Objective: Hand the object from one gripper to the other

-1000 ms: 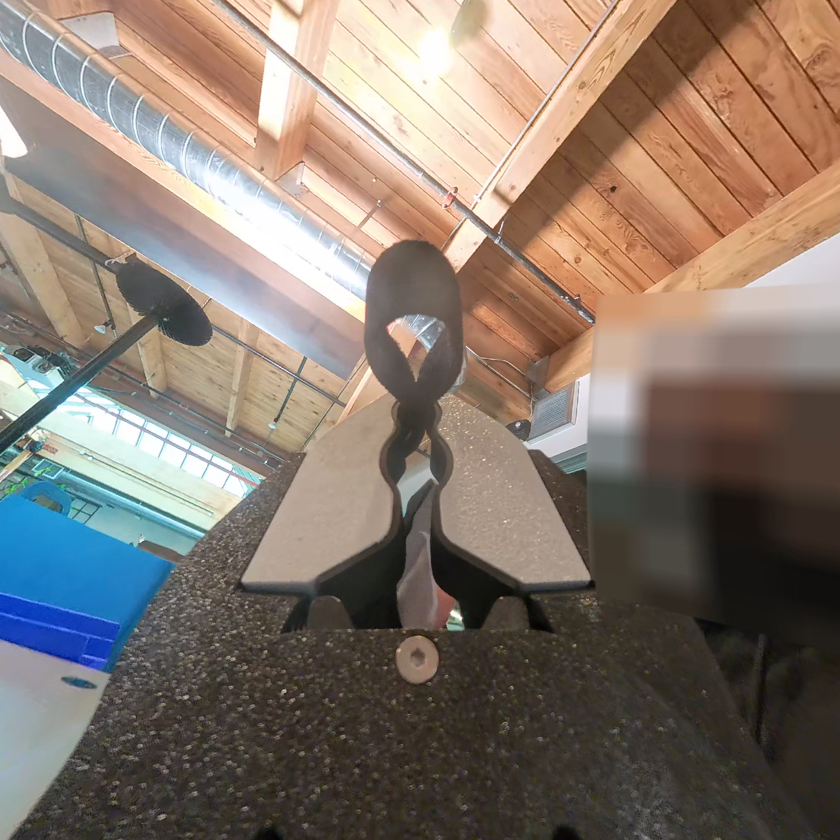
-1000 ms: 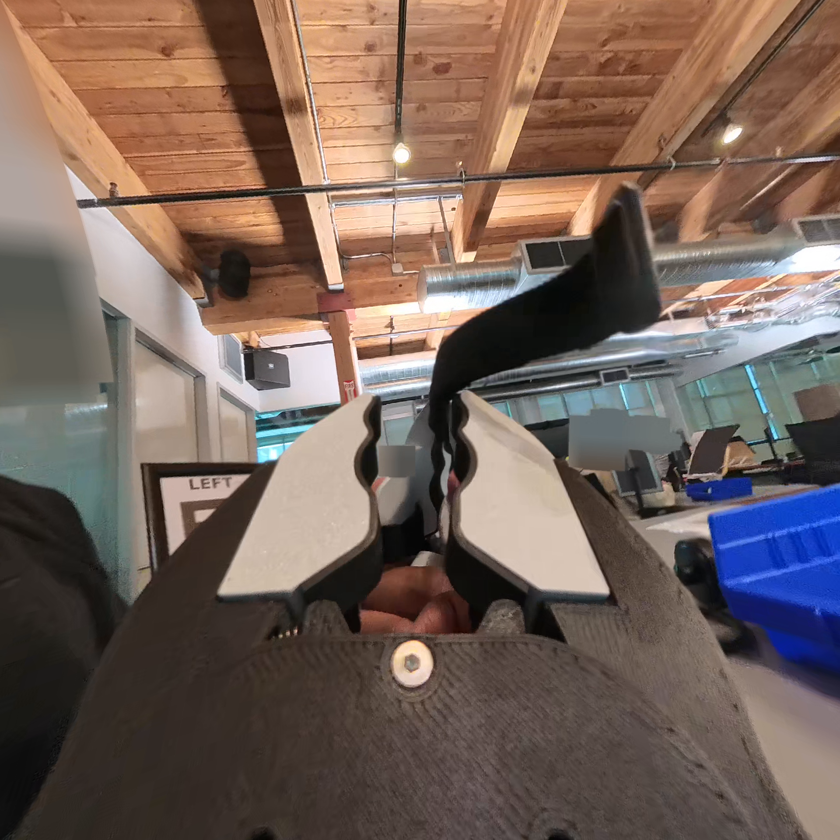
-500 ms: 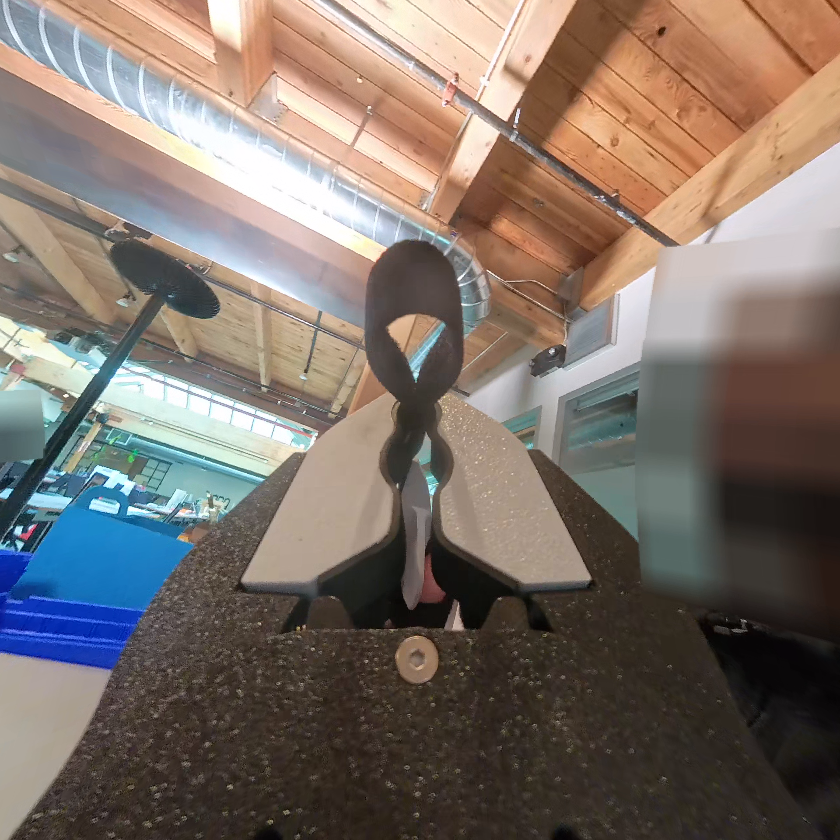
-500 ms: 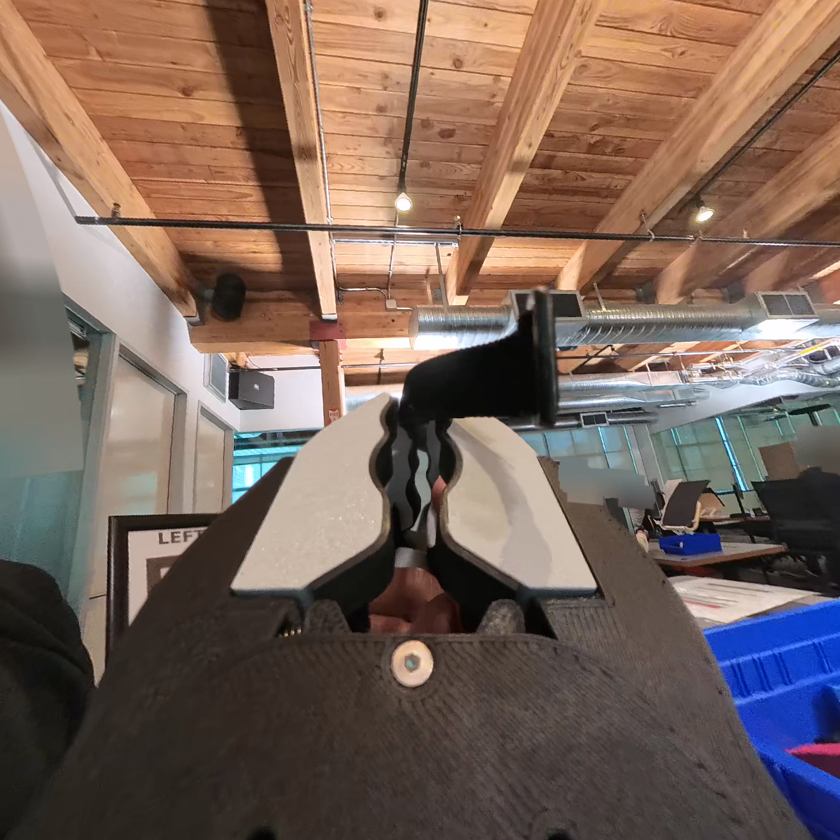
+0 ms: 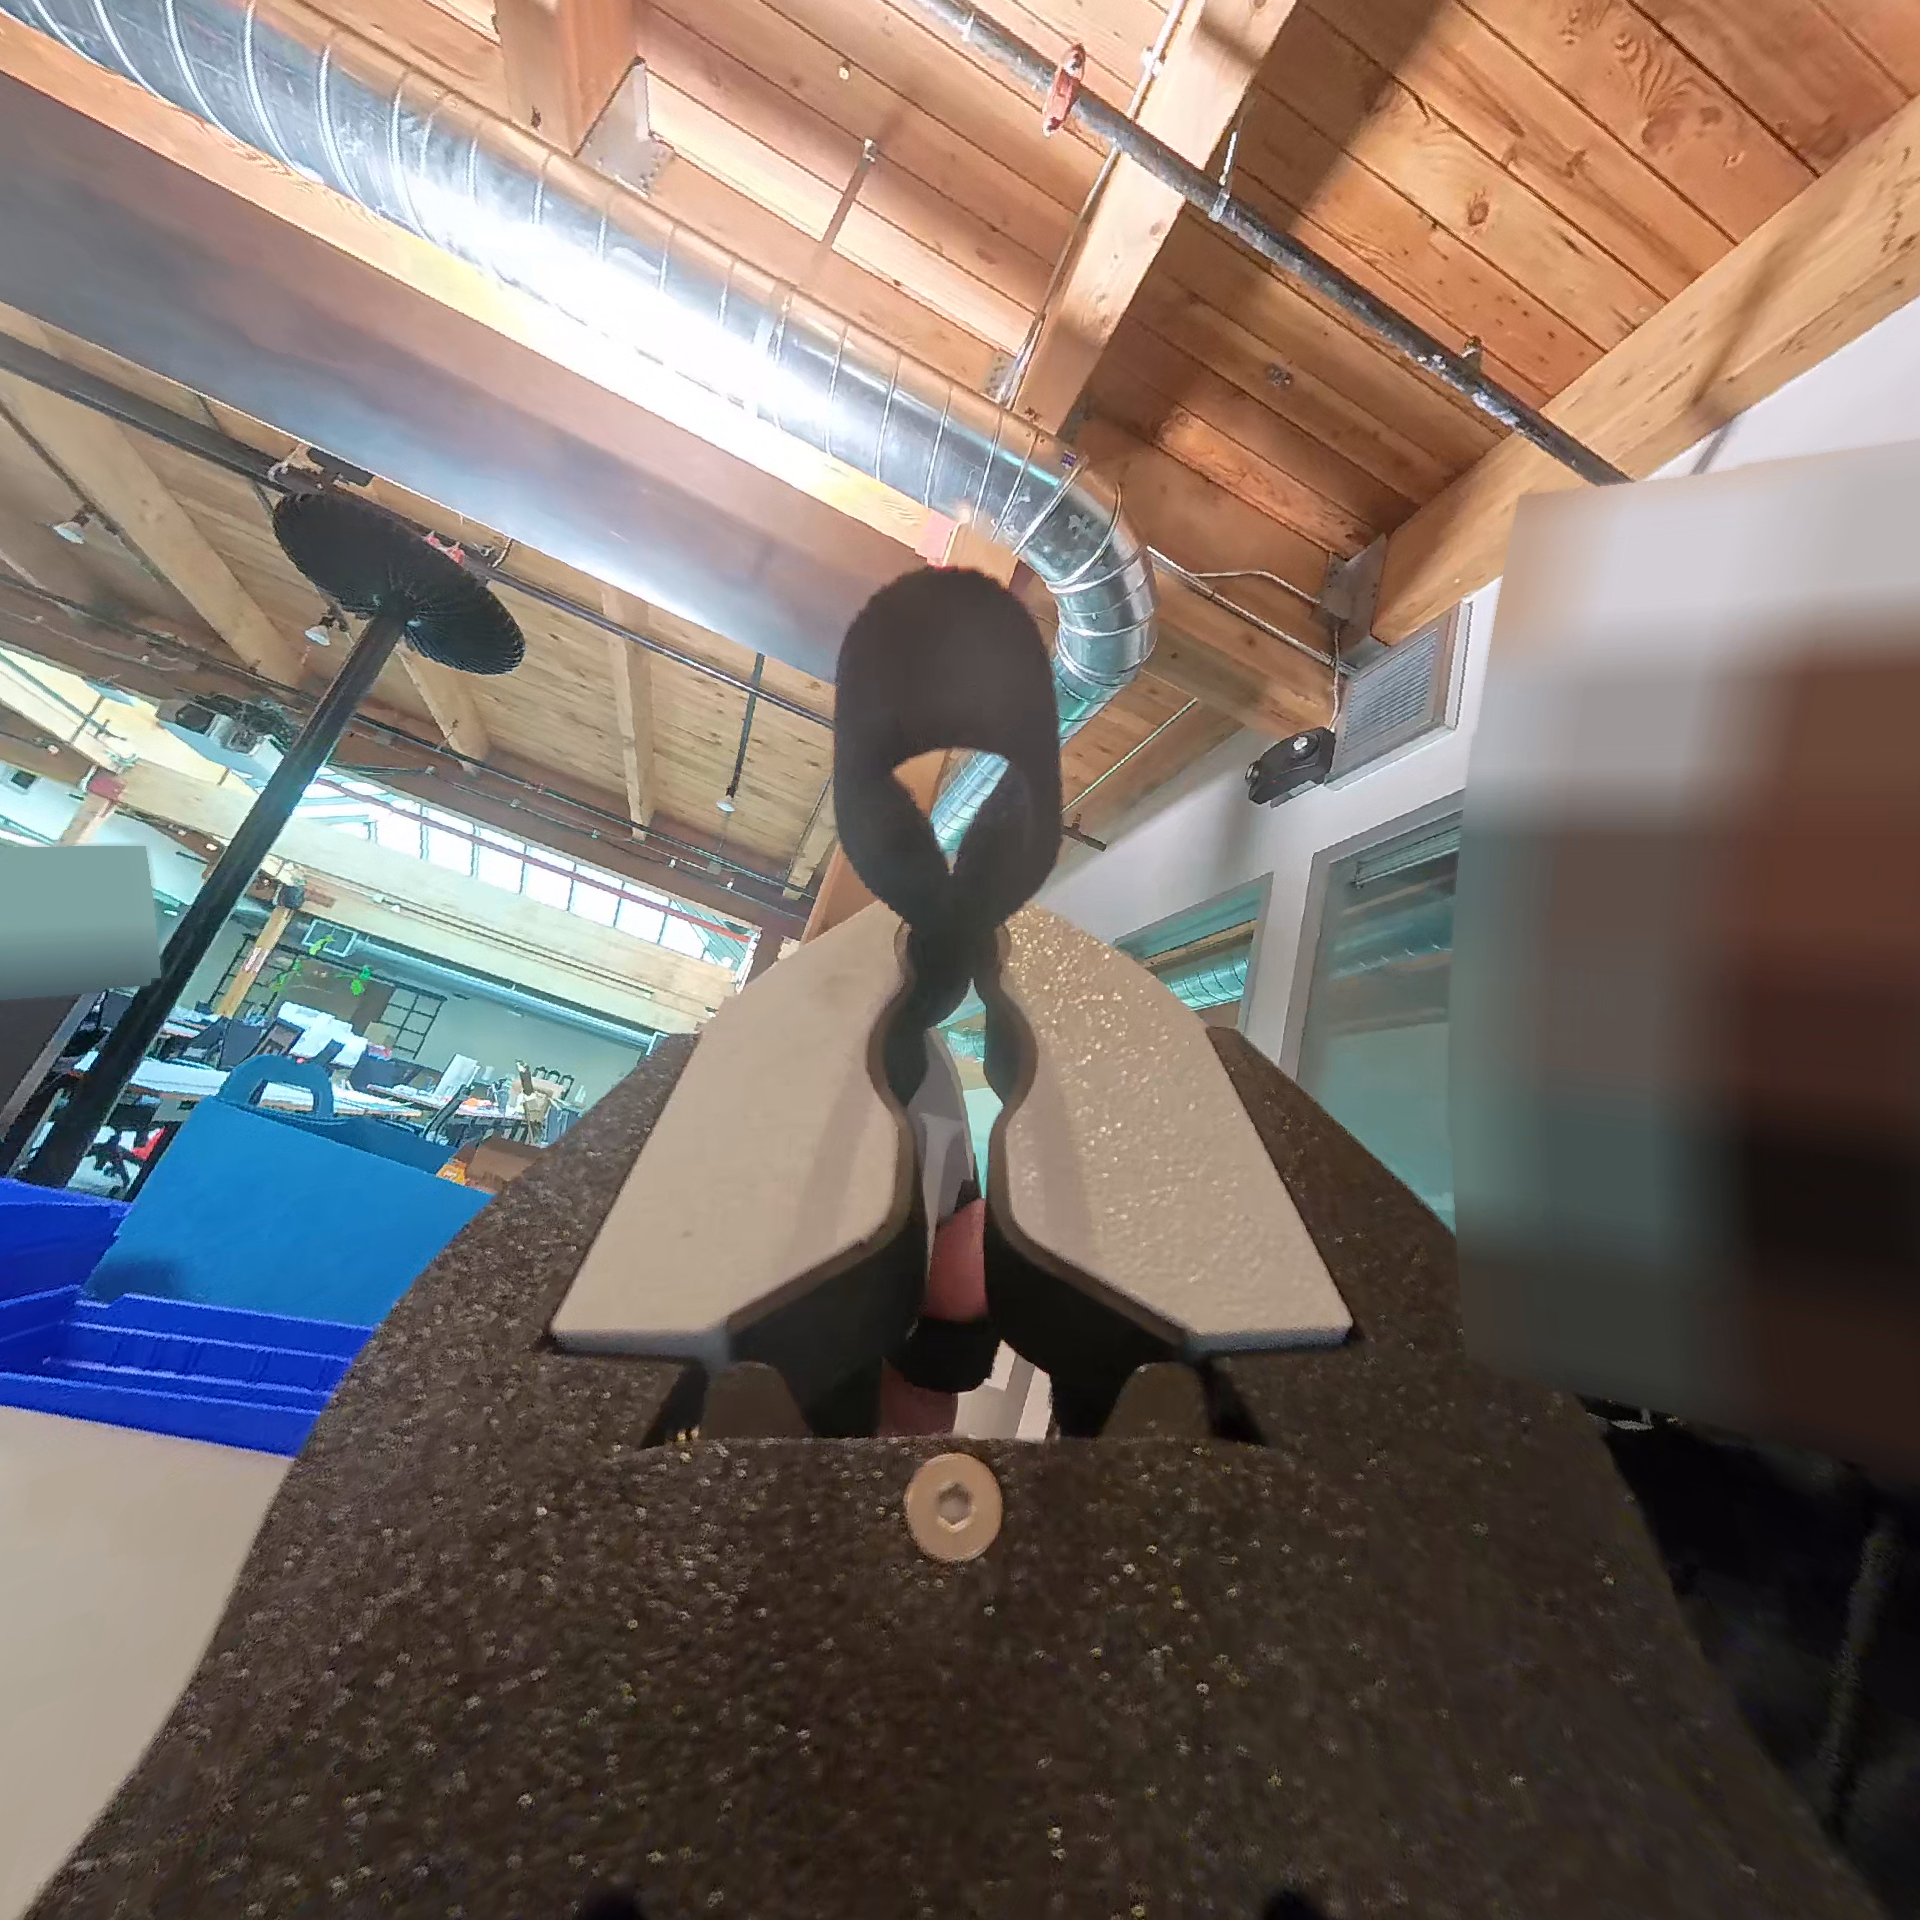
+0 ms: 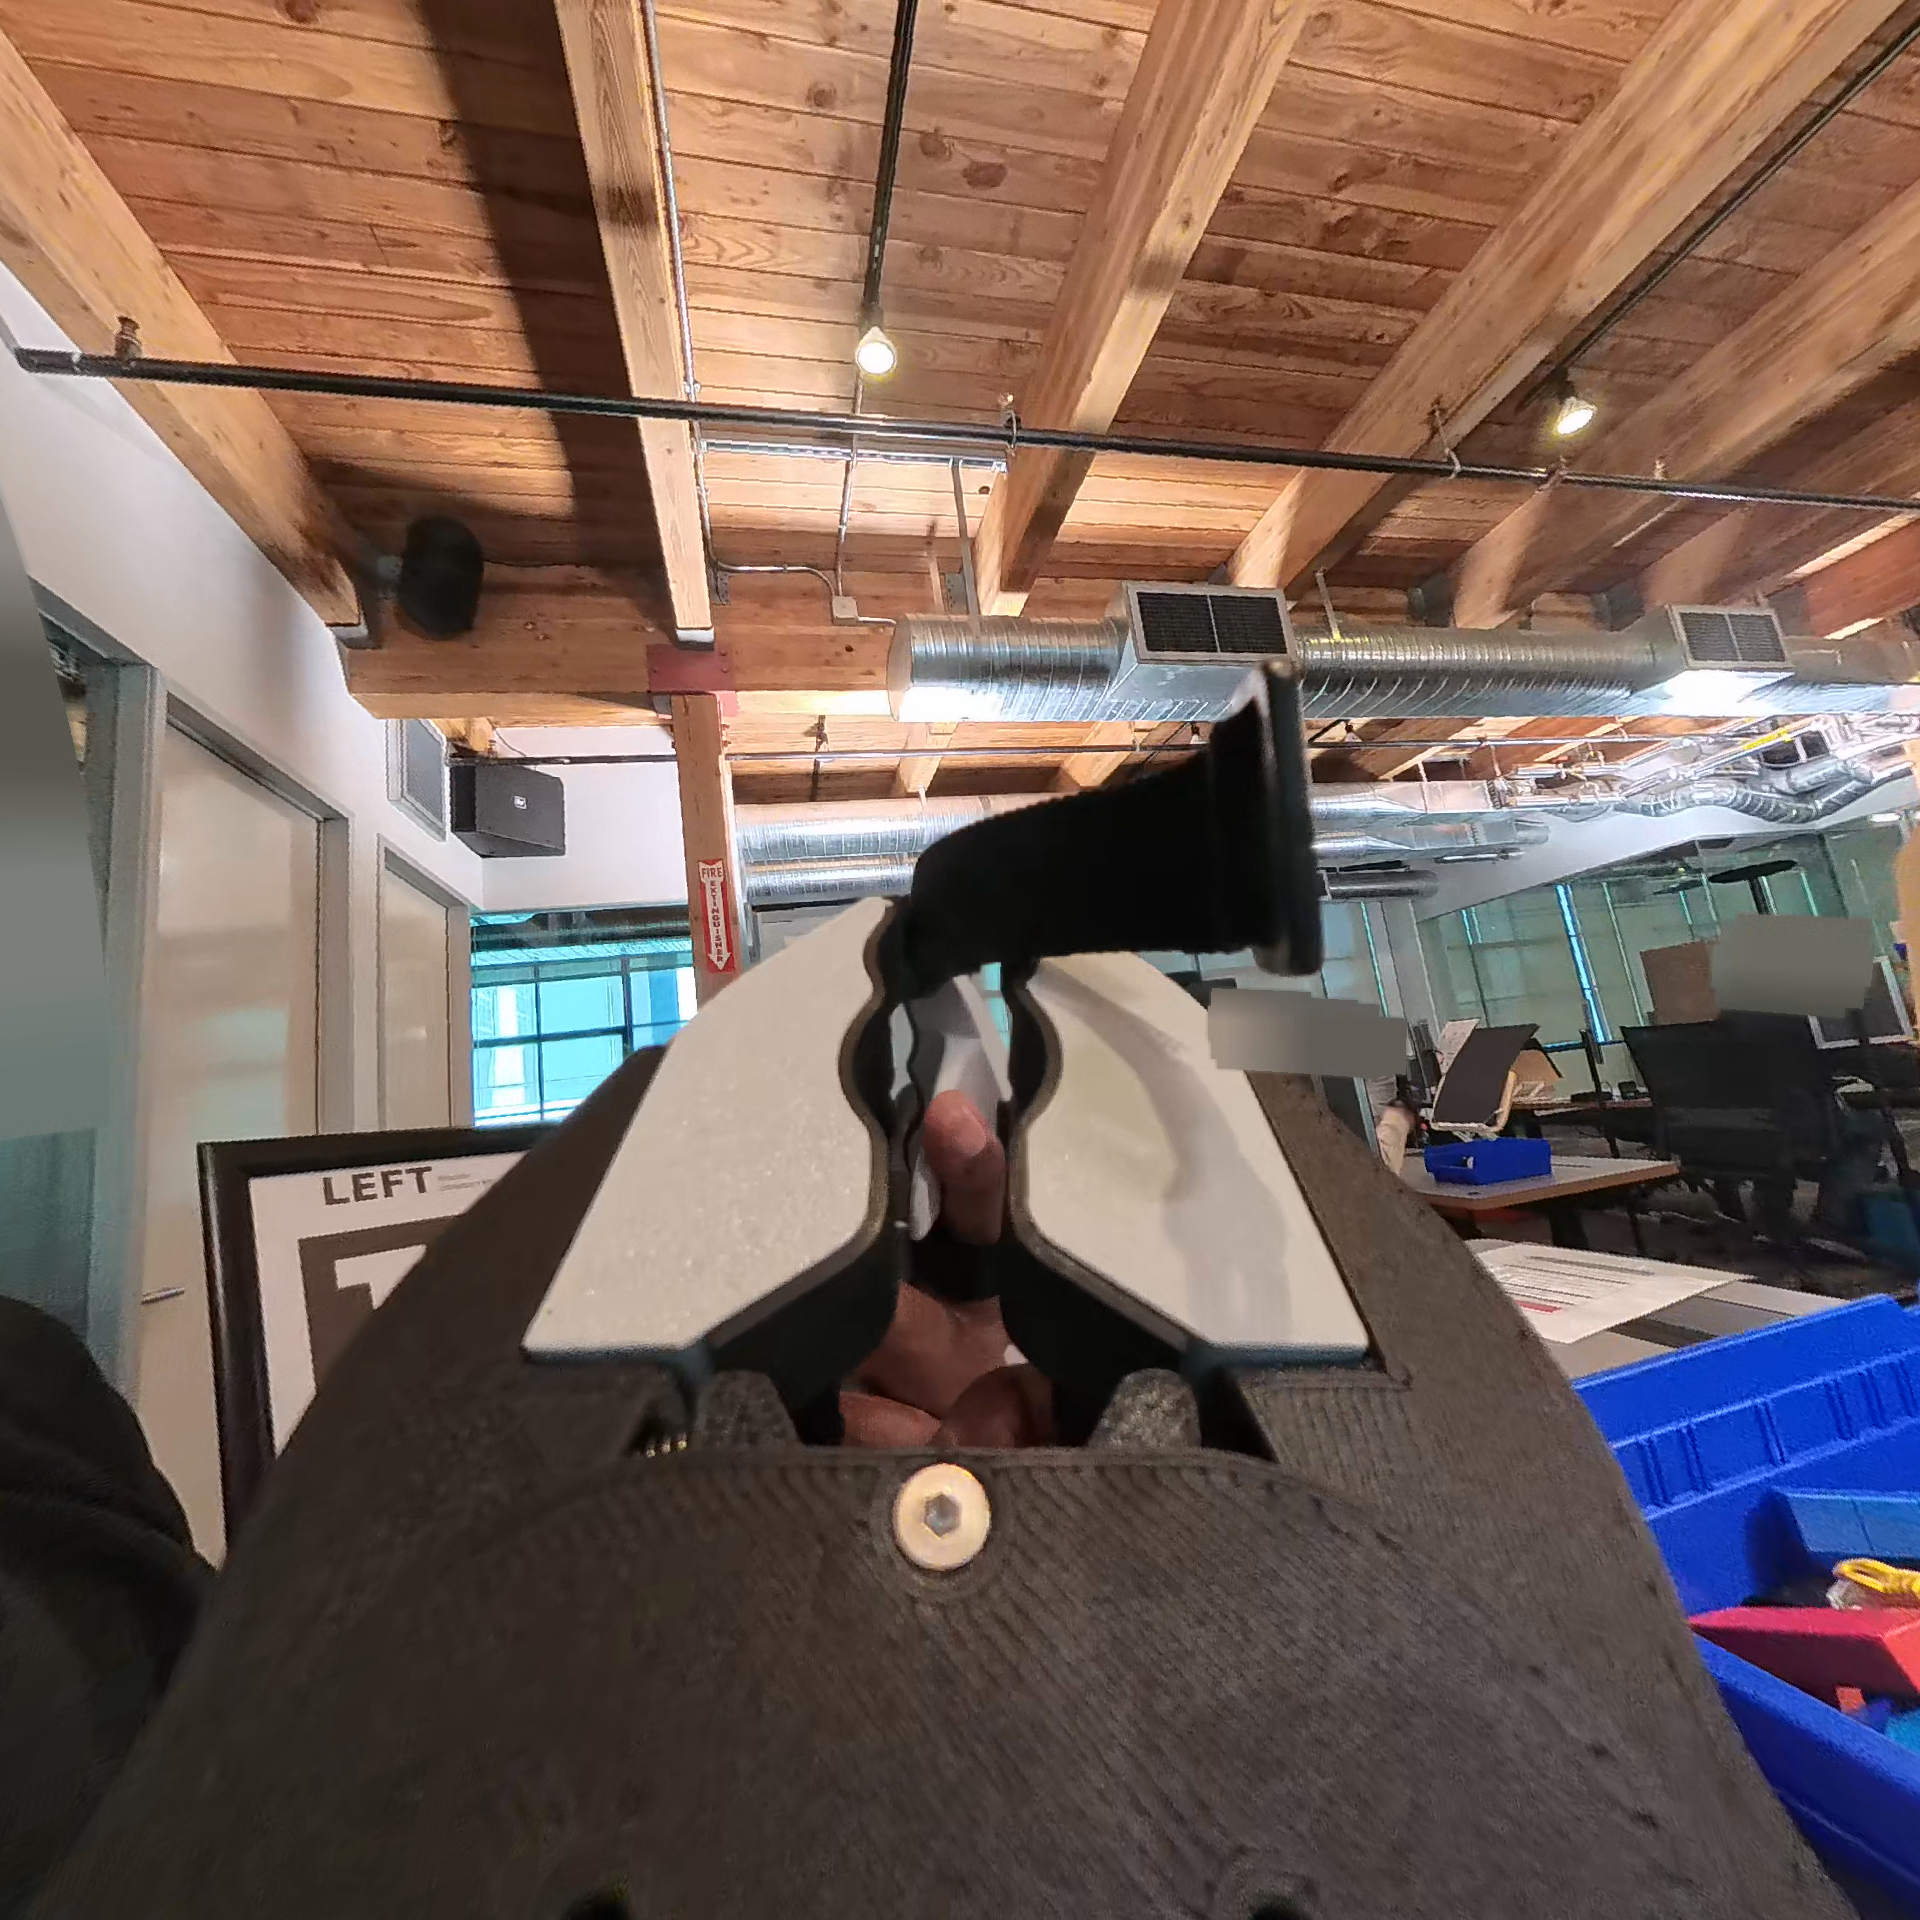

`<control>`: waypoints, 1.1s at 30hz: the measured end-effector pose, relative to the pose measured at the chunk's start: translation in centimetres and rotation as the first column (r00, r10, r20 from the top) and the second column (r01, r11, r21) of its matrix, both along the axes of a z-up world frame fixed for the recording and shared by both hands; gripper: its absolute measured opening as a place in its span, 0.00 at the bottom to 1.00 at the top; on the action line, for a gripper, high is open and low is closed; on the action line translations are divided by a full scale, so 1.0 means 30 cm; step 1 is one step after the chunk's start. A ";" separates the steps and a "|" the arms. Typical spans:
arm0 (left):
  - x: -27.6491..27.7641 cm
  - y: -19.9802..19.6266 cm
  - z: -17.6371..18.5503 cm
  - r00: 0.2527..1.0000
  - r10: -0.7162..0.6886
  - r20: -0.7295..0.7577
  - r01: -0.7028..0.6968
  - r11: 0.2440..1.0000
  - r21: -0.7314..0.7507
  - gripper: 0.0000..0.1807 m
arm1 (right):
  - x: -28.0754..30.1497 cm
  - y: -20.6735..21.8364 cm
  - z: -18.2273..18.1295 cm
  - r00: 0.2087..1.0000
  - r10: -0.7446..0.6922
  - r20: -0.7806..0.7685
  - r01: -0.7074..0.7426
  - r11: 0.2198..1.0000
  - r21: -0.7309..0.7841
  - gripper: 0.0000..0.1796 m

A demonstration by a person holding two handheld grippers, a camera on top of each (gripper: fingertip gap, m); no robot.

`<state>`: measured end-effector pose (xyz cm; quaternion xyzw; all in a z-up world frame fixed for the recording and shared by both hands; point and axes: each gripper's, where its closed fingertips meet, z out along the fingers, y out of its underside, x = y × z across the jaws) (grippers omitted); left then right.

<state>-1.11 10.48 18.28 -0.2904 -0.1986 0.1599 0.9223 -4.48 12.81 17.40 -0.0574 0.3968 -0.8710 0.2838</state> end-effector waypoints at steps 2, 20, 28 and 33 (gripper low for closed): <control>0.013 0.006 0.005 1.000 0.015 -0.012 -0.015 1.000 -0.020 0.03 | 0.010 0.004 0.008 1.000 -0.016 -0.010 0.016 1.000 -0.015 0.09; -0.052 -0.078 -0.085 0.940 0.324 0.108 -0.280 0.912 -0.299 0.25 | -0.082 -0.008 -0.021 0.992 -0.121 0.015 0.119 0.988 0.102 0.02; 0.047 -0.171 -0.085 0.807 0.590 -0.039 -0.505 0.655 -0.562 0.30 | -0.066 0.008 -0.028 0.980 -0.100 -0.171 0.134 0.969 0.206 0.02; 0.053 -0.070 -0.111 0.828 0.554 -0.083 -0.460 0.587 -0.666 0.29 | -0.020 -0.014 -0.126 0.944 -0.056 -0.325 0.163 0.936 0.312 0.02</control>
